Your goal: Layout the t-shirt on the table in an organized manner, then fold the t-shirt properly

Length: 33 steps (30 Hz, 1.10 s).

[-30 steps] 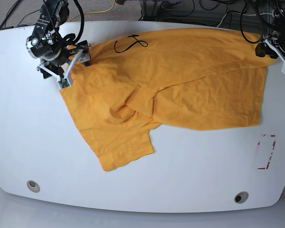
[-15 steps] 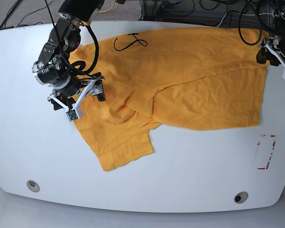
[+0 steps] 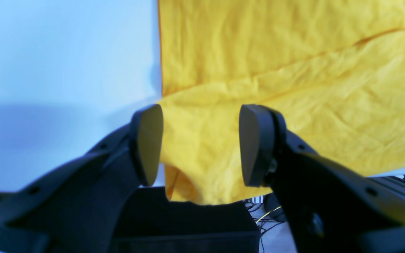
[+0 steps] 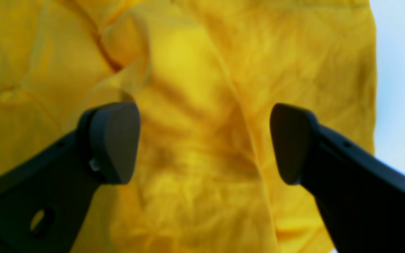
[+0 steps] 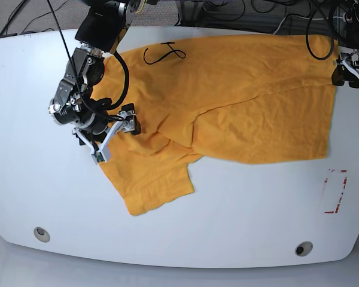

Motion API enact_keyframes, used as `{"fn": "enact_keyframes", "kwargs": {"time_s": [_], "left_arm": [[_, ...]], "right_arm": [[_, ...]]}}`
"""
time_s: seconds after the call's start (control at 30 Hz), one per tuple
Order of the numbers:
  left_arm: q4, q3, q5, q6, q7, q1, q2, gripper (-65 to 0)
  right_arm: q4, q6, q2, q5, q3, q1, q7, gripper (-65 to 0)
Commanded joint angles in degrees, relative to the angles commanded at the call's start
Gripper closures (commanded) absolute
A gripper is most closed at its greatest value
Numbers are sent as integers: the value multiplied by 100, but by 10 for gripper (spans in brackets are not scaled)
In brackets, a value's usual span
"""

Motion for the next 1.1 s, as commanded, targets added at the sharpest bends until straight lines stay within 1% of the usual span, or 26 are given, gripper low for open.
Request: {"fn": "enact_keyframes", "kwargs": {"time_s": [0.13, 0.23, 0.3, 0.33, 0.43, 0.47, 0.53, 0.6, 0.67, 0.7, 0.73, 0.77, 0.8, 0.87, 0.93, 1.03, 1.1], "left_arm": [[0, 0, 0, 0, 0, -53, 0, -319], [0, 0, 0, 0, 0, -53, 0, -319], [0, 0, 0, 0, 0, -62, 0, -319], [0, 0, 0, 0, 0, -62, 0, -319], [-9, -9, 0, 0, 0, -62, 0, -319], [-18, -9, 0, 0, -9, -62, 0, -319], [-18, -26, 0, 0, -18, -62, 0, -319], [-18, -167, 0, 0, -18, -62, 0, -319], [-35, -475, 9, 0, -9, -193, 18, -321], [-44, -571, 18, 0, 0, -255, 26, -322], [-70, -633, 18, 0, 0, -281, 26, -324], [-132, -730, 18, 0, 0, -316, 26, -324], [-246, -844, 18, 0, 0, -343, 26, -325], [-457, -1037, 9, 0, 0, -352, 26, -335], [-668, -1169, 9, -53, 0, -396, 26, -363], [-1064, -1319, 9, -273, 0, -563, 26, -406], [-1319, -1380, 18, -396, 0, -563, 9, -419]], "right_arm": [[-545, 0, 0, 0, 0, 273, 105, -558], [-738, 0, -9, 0, 0, 299, 220, -556], [-774, 0, -62, 0, 0, 299, 220, -555], [-765, 0, -141, 0, 0, 299, 202, -555], [-747, 0, -229, 0, -9, 264, 53, -544], [-747, 0, -246, 0, -9, 255, 18, -525], [-747, 0, -308, 0, -9, 185, -18, -428], [-747, 0, -352, 0, -9, 167, -18, -312], [-747, 0, -360, 0, -9, 149, -18, -130], [-747, 0, -360, 0, -9, 149, -18, -68], [-747, 0, -360, 0, -9, 149, -26, -33], [-747, 0, -360, 0, -9, 149, -44, -8], [-738, 0, -360, 0, -9, 141, -44, -5], [-659, 0, -360, 0, -9, 132, -53, -19], [-571, 0, -360, 0, -9, 88, -53, -25], [-334, 0, -360, 0, -18, 0, -62, -25], [-202, 0, -369, 0, -70, -18, -167, -25]]}}
